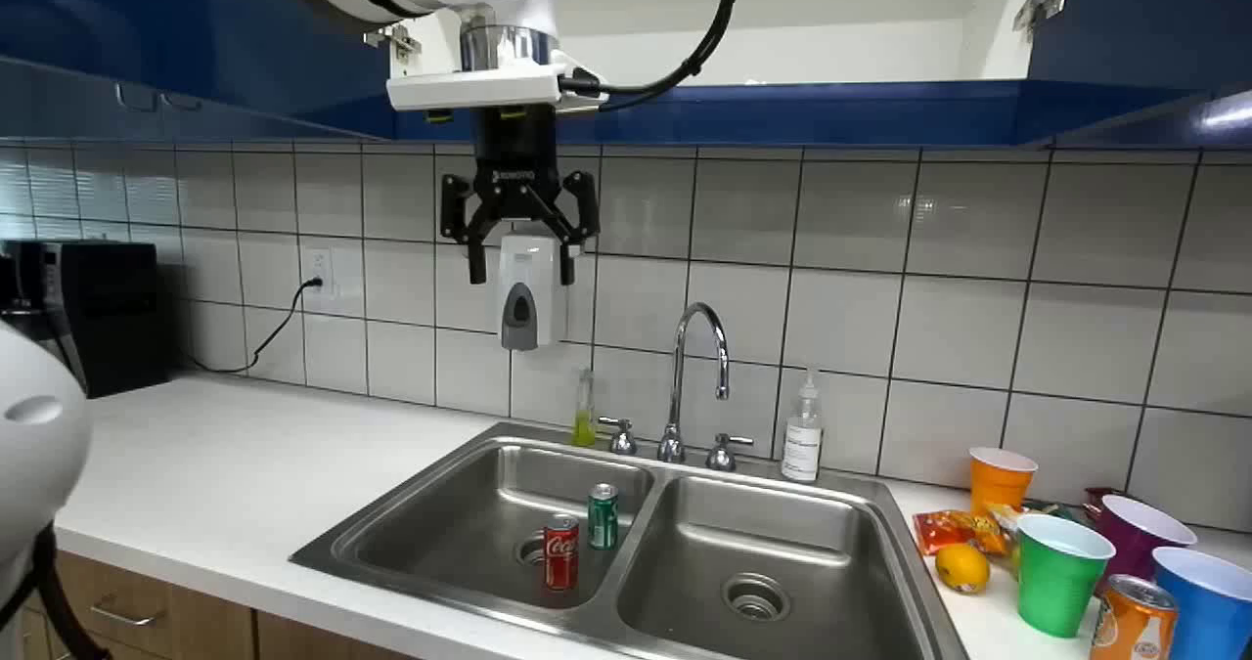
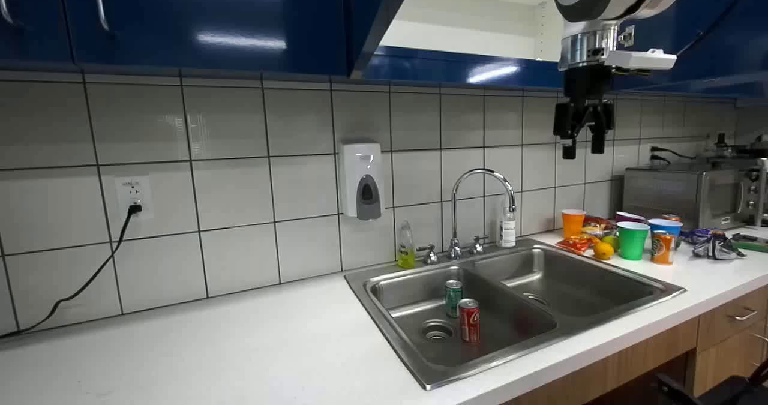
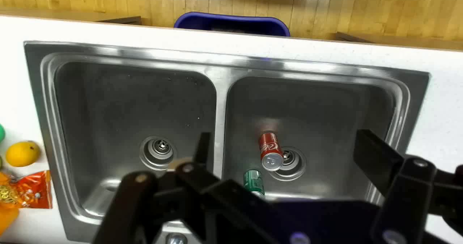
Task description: Move the Cola can to the open cabinet
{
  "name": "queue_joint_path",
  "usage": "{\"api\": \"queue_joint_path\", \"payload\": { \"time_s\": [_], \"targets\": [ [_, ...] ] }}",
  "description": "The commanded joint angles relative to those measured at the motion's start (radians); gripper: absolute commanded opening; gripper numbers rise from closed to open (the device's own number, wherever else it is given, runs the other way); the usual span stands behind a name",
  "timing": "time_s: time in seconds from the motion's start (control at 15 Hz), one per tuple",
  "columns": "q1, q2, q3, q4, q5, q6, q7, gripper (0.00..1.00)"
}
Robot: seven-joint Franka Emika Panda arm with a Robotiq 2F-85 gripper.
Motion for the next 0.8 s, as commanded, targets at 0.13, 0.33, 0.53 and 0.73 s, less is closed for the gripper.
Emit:
{"api": "queue_joint_path", "payload": {
  "time_s": [0.13,0.33,0.53,0.73],
  "targets": [
    [-0.004,0.001,0.003,0.002,0.002,-0.002,-0.002,1.00],
    [-0.004,0.001,0.003,0.002,0.002,-0.002,-0.002,1.00],
    [-0.009,0.030,0.000,-0.031,-0.005,0.033,0.008,1.00],
    [-0.010,0.078,0.005,-0.076,-0.009,0.088,0.026,1.00]
  ]
}}
